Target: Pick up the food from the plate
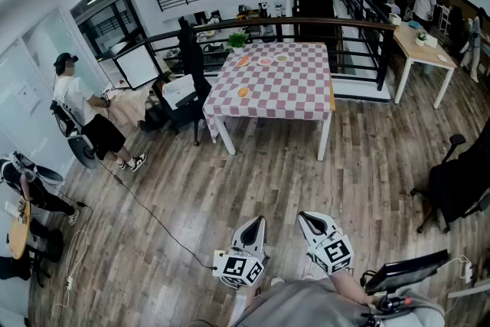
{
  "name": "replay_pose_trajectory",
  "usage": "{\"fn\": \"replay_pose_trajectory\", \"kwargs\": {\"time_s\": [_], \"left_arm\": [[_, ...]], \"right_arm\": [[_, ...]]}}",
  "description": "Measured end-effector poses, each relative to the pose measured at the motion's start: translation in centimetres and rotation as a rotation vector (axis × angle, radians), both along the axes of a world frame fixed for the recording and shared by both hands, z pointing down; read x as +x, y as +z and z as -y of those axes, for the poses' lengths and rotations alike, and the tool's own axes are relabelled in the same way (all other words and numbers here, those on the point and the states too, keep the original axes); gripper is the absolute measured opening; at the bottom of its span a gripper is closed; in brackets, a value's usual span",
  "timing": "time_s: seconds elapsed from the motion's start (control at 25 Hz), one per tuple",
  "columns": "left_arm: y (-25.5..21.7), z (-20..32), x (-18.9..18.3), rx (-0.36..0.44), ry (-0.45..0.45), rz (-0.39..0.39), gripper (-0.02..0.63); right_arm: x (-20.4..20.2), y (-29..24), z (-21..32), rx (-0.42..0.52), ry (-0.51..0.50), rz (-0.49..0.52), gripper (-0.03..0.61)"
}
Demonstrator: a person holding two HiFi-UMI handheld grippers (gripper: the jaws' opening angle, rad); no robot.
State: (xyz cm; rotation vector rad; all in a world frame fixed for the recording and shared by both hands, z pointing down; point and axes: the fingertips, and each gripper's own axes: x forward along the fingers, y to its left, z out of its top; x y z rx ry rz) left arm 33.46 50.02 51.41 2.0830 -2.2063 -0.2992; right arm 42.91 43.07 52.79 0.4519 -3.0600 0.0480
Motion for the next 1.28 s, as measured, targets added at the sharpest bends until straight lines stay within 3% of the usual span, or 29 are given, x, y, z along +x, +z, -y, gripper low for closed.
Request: {"fn": "replay_pose_trajectory", "kwargs": {"time_s": [0.6,0.68,0.8,1.08,1.28], "left_arm": [[0.0,-0.9,-3.4,0.044,0.064,0.028,0.011],[0.6,-1.1,-4.1,0.048,0.08,0.049,0.011],[2.2,-1.1,-5.2,0.006,0.084,0.047,0.011],[1.6,-1.0,-7.7,-0.009,0.05,-0.002,0.011],[1.7,0.7,-8.7,-0.006,-0.013,0.01,0.011]], "right_arm": [[-1.4,-0.5,-0.1,0.018,0.101,0.004,0.015],[-1.2,-0.2,-0.4,-0.011,0.131,0.022,0.015],[-0.8,1.3,-0.4,-0.136,0.175,0.033,0.015],[-2.7,-0.4,2.3,-0.129,0.185,0.013,0.015],[-6.8,0.5,4.9,-0.1,0.085,0.035,0.015]]}}
